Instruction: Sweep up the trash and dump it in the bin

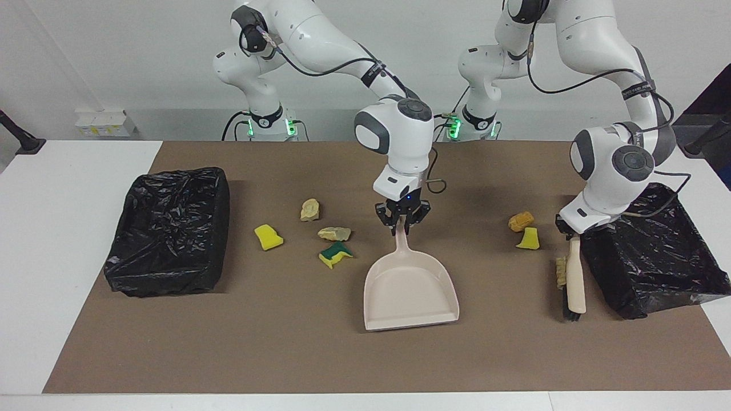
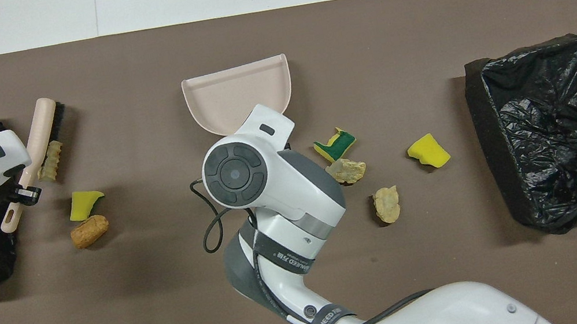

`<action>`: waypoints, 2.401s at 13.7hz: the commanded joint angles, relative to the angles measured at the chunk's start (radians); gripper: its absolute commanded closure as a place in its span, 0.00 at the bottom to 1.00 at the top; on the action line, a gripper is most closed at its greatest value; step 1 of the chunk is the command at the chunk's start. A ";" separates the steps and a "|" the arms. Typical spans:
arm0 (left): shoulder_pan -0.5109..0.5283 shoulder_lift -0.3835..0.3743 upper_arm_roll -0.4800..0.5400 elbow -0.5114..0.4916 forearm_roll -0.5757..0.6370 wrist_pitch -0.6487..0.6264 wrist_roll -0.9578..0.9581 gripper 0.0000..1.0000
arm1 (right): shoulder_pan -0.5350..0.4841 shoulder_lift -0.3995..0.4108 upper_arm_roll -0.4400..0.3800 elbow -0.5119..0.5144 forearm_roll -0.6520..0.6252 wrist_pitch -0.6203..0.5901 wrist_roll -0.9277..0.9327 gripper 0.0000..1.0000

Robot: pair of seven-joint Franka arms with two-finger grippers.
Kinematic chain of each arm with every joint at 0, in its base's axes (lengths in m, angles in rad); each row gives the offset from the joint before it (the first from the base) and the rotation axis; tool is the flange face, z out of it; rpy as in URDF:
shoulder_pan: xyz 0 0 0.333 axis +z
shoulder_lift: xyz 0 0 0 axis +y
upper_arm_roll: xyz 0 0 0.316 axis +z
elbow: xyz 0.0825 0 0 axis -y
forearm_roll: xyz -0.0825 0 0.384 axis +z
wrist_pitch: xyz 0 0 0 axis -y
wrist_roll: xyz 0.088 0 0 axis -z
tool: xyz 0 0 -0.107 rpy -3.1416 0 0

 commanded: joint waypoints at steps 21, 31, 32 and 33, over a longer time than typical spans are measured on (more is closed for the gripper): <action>0.149 -0.413 -0.200 -0.476 -0.065 -0.078 -0.602 1.00 | -0.129 -0.166 0.015 -0.197 0.117 -0.106 -1.644 1.00; 0.057 -0.351 -0.370 -0.466 -0.232 -0.003 -0.615 1.00 | -0.126 -0.168 0.017 -0.206 0.119 -0.095 -1.627 1.00; 0.059 -0.347 -0.408 -0.460 -0.251 0.020 -0.614 1.00 | -0.126 -0.168 0.015 -0.204 0.119 -0.095 -1.616 1.00; 0.059 -0.349 -0.451 -0.457 -0.259 0.028 -0.615 1.00 | -0.126 -0.168 0.017 -0.206 0.119 -0.095 -1.614 1.00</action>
